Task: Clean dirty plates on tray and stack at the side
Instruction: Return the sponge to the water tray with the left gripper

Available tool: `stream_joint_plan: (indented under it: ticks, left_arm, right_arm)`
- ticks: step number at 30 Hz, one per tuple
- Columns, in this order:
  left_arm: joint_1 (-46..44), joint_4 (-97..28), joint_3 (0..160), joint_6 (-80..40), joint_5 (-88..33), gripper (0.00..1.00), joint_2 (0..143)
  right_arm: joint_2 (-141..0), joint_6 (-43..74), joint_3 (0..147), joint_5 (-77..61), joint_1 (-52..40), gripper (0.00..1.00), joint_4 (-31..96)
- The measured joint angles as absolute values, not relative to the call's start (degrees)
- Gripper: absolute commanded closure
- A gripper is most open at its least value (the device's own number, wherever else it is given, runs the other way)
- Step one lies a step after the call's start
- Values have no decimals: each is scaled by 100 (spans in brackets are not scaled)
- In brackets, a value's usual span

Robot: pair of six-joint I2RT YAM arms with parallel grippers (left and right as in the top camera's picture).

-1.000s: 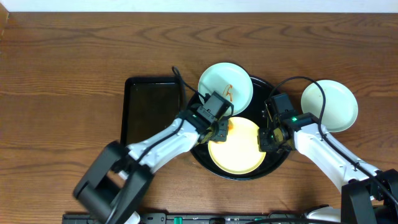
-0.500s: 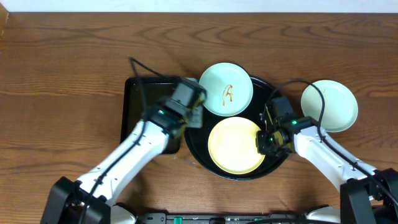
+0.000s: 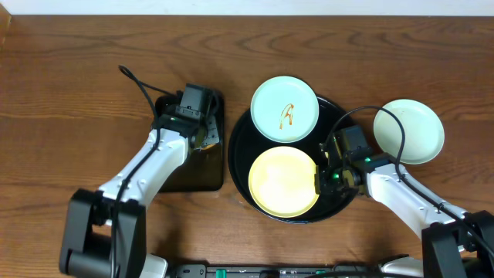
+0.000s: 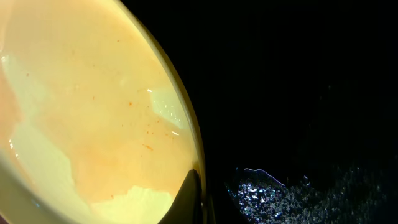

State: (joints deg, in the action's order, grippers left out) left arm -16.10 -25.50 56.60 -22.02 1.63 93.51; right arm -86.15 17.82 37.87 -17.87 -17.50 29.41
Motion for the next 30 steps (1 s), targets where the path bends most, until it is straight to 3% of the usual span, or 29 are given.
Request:
stream_joint_plan:
  ticks: [12,23,30]
  left_arm:
    - [-1540,-2403,5658,-1789,-714,92,10156]
    - [-1538,-2473,5660,-1533,-434,92,10189]
    - [-1551,-2521,5660,-1806,25,93,10178]
  right_arm:
    - [-7391,998,4125,-1247,-1372,99,2954]
    - [-6587,799,4130,1094,-1372,99,3059]
    - [-6436,687,4130,1575,-1374,99,2926]
